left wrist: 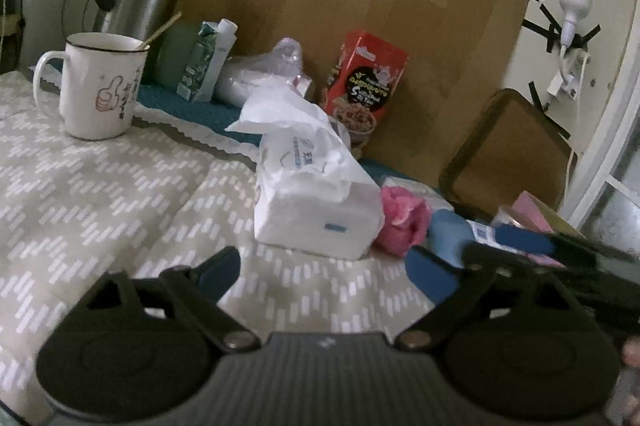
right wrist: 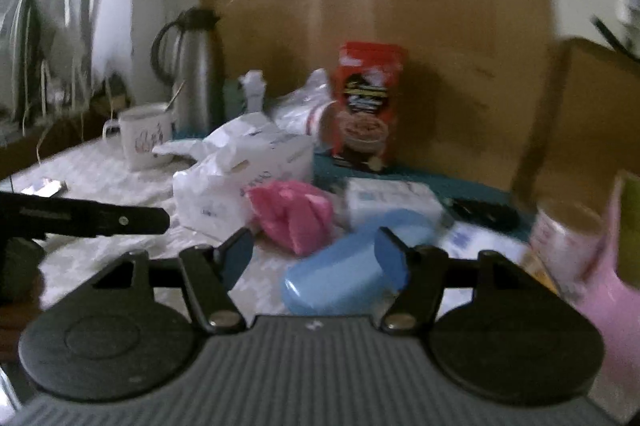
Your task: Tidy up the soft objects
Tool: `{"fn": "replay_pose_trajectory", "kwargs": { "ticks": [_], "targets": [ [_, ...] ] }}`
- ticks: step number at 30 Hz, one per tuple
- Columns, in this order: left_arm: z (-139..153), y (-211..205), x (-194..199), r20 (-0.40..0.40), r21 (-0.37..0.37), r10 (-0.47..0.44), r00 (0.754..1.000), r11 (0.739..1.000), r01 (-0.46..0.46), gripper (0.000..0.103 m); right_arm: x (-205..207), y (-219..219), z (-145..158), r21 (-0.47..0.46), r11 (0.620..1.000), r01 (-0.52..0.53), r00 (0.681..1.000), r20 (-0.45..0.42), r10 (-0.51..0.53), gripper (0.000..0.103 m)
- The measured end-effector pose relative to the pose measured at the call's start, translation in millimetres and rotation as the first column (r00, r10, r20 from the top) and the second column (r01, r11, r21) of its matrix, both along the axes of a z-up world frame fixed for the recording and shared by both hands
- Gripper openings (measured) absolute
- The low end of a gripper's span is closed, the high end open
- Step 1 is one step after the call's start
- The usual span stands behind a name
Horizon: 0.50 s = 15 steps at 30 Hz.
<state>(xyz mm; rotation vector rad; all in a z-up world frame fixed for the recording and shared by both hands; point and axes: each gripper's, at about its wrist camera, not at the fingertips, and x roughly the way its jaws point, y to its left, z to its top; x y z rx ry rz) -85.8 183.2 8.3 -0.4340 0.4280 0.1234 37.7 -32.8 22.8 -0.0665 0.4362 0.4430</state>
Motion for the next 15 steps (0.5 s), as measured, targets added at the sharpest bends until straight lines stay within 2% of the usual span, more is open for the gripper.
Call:
{"fn": "replay_pose_trajectory", "kwargs": {
  "ticks": [4,9,10,15],
  "targets": [
    [1,-5,-2,0.007,0.029,-0.015,1.0,0.999,0.014,0.093,31,29,-8,-0.088,0.995,-0.048,0.998,-0.039,0.045,0.07],
    [1,-10,-2,0.011,0.061,-0.03,0.999,0.998,0.029,0.093,64,54,-24,-0.187,0.98,-0.069,0.994,-0.091,0.053,0.068],
    [1,-10,-2,0.013,0.06,-0.032,0.999,0.998,0.031,0.093,70,56,-28,-0.185,0.98,-0.071,0.993,-0.111,0.051,0.058],
    [0,-5,-2,0.017,0.033,-0.039,0.999,0.999,0.039,0.093,59,41,-24,-0.105,0.993,-0.055,0.992,-0.118,0.042,0.055]
  ]
}}
